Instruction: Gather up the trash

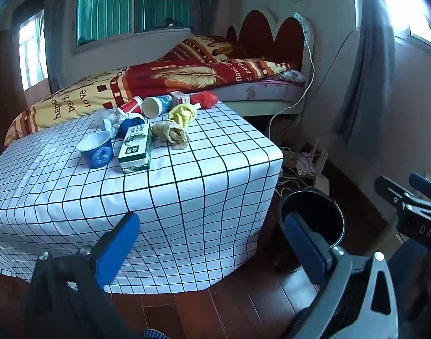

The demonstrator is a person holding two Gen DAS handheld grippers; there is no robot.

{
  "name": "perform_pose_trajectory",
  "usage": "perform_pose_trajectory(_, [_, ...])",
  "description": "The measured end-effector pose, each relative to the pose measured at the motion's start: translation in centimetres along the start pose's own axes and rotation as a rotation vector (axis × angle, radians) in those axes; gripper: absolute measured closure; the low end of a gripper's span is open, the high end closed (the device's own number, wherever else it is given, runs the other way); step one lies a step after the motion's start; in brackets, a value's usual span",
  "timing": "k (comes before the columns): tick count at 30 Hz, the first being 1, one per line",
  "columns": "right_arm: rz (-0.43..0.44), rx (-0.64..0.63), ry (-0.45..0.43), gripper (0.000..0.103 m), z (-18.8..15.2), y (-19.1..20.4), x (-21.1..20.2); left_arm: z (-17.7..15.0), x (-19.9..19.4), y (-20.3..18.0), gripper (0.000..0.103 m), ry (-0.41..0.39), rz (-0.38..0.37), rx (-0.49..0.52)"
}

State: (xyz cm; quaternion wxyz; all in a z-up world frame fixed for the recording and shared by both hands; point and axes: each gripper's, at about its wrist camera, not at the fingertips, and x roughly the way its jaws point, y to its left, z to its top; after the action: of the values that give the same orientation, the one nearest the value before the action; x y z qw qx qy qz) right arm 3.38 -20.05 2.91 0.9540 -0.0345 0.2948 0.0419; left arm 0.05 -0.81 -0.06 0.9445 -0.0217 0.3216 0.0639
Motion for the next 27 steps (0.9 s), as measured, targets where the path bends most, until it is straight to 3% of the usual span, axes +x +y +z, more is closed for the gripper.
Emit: perform_pose_trajectory(27, [-0.005, -0.024, -0.005, 0.000, -0.1, 0.3, -0.1, 0.0, 0.1, 0.5, 0.001, -0.006, -0.010, -0.005])
